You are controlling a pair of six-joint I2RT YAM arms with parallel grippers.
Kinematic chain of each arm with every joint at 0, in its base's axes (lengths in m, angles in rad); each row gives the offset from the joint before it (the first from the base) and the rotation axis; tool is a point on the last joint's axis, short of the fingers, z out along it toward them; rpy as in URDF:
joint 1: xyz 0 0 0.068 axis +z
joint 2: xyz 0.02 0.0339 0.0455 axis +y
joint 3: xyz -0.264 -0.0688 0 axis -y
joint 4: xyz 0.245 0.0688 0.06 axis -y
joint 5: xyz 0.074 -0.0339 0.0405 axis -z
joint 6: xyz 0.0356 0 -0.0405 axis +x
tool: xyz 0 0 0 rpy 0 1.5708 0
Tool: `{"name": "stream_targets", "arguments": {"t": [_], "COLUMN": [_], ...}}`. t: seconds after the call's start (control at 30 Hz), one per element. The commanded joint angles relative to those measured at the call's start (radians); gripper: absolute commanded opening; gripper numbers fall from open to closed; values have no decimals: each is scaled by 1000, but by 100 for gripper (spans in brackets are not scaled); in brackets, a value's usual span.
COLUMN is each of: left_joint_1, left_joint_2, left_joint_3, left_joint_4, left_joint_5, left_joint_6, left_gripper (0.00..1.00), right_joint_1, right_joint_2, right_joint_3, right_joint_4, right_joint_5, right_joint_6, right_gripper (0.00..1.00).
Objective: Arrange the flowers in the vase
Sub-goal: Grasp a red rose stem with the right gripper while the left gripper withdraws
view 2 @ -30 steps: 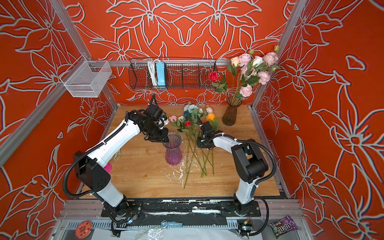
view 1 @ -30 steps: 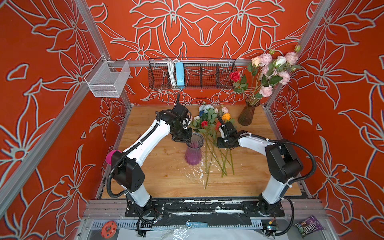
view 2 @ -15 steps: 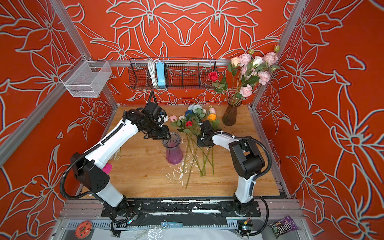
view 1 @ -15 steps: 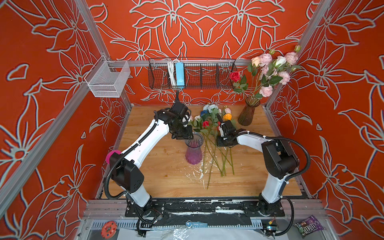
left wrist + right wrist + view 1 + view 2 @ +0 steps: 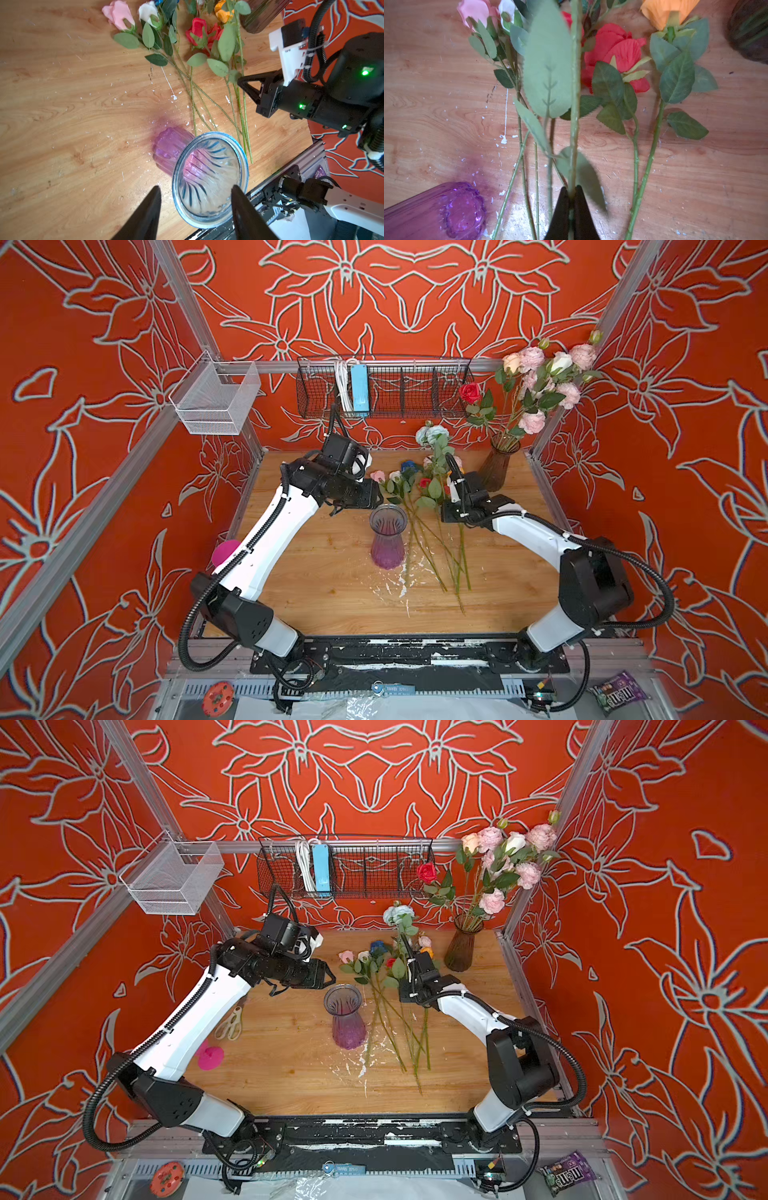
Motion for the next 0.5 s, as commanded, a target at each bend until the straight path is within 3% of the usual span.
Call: {"name": "stream_targets", "arguments": {"t": [0.0, 0.07, 0.23, 0.37, 0.47], "left_joint_1": [4, 4, 18, 33, 36], "left_joint_2": [-18, -23, -30, -44, -58], "left_joint_3": [4, -11, -25, -31, -39], "left_joint_4": [24, 46, 129, 223, 324], "left_joint_5": [0, 2, -10, -23, -41], "left_joint_6": [16, 23, 20, -1, -17], "left_gripper": [57, 59, 59, 61, 62], "right_joint_1": [-6, -5, -8, -12, -9], "right_joint_2": [8, 37, 45, 50, 45], "right_joint_3": [21, 31, 25, 25, 25], "right_joint_4": [-45, -51, -34, -20, -35], "right_joint_5": [9, -10, 73, 39, 126], "right_joint_6": [-13, -18, -2, 9, 1], "right_gripper": [0, 2, 0, 0, 0]}}
